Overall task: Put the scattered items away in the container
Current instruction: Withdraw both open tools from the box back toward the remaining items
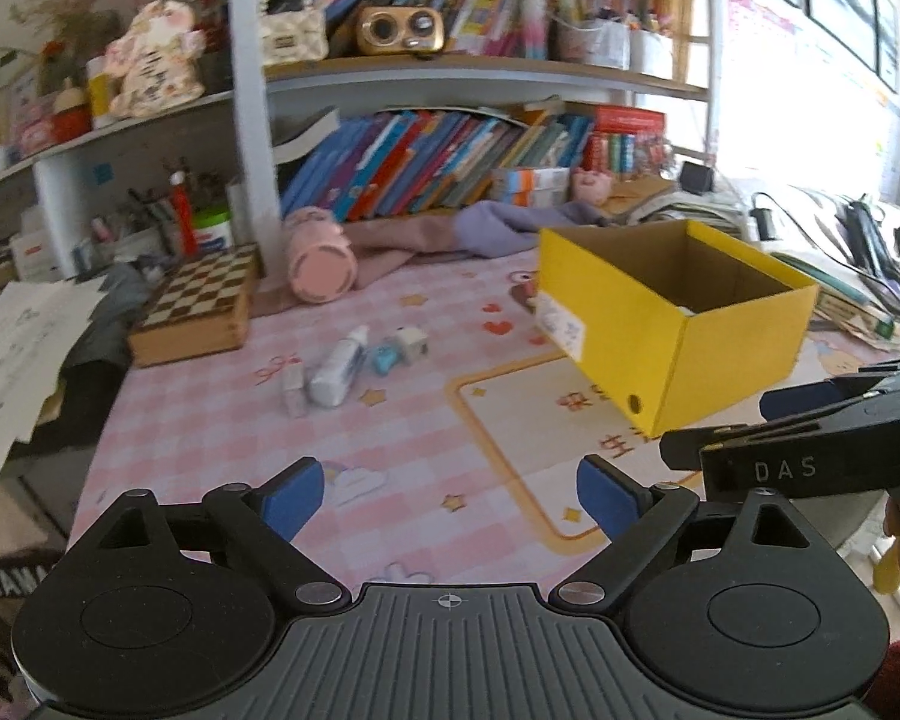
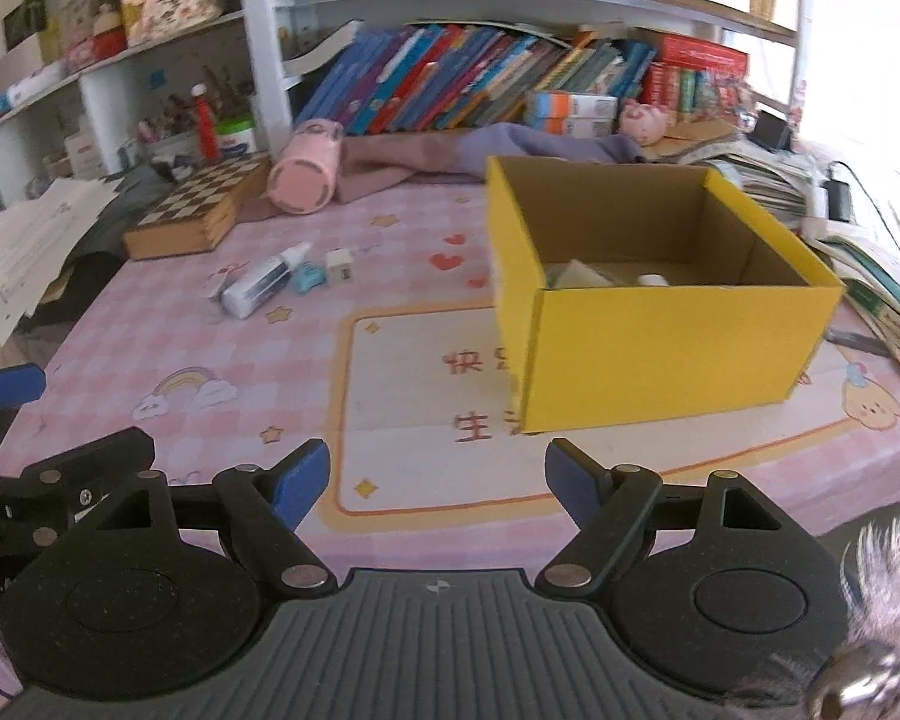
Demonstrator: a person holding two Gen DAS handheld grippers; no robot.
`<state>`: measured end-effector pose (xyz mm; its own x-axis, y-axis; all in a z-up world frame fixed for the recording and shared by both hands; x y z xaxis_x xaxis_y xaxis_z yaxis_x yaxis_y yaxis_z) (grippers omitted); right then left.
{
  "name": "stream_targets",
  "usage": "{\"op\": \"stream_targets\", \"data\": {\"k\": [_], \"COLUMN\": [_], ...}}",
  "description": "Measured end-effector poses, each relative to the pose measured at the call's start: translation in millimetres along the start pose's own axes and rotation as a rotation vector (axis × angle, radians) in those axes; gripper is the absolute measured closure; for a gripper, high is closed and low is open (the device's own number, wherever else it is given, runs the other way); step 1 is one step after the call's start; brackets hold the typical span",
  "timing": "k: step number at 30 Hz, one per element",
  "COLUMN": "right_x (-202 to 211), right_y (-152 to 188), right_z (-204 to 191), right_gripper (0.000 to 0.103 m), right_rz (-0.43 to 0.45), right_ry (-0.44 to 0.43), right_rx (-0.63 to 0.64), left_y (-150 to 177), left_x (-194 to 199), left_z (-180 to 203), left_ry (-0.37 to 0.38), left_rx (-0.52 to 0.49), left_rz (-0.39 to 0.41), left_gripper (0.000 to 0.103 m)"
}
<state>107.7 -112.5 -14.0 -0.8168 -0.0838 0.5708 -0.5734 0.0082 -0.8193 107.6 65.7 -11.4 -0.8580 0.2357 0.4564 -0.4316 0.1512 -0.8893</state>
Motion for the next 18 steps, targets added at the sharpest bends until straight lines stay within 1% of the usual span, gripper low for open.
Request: {"op": "stream_targets", "data": {"k": [7, 18], "right_x": [-8.8, -30.2], "right_y": [-4.1, -6.7], "right_z": [-24.5, -45.1], "right_gripper": [0.023, 0.022], "right_rz": [-0.011, -0.043], "right_ry": [-0.057, -0.115], "right_rx": [0.050, 0.089], "left_y": [4.2, 11.4], "left_x": [5.3, -1.6], "left_z": [-20.8, -39.6], "left_ry": [-0.058, -0.106], "left_rx": [0.039, 0.069], "left_rz": [-0.010, -0.048], "left_gripper": [0.009, 0.009]}}
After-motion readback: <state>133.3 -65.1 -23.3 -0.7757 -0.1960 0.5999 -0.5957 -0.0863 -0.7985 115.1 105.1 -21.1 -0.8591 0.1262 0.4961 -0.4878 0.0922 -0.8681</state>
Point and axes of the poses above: each gripper's, at about its wrist camera, not at the fingertips, and x roughly against the way its jaws point, z to its right, y to its underside, the point moved 6 cm from there along -x, roughly the way its jaws point, and after that the axes turned 7 degrees about z, right-handed, at the moved point
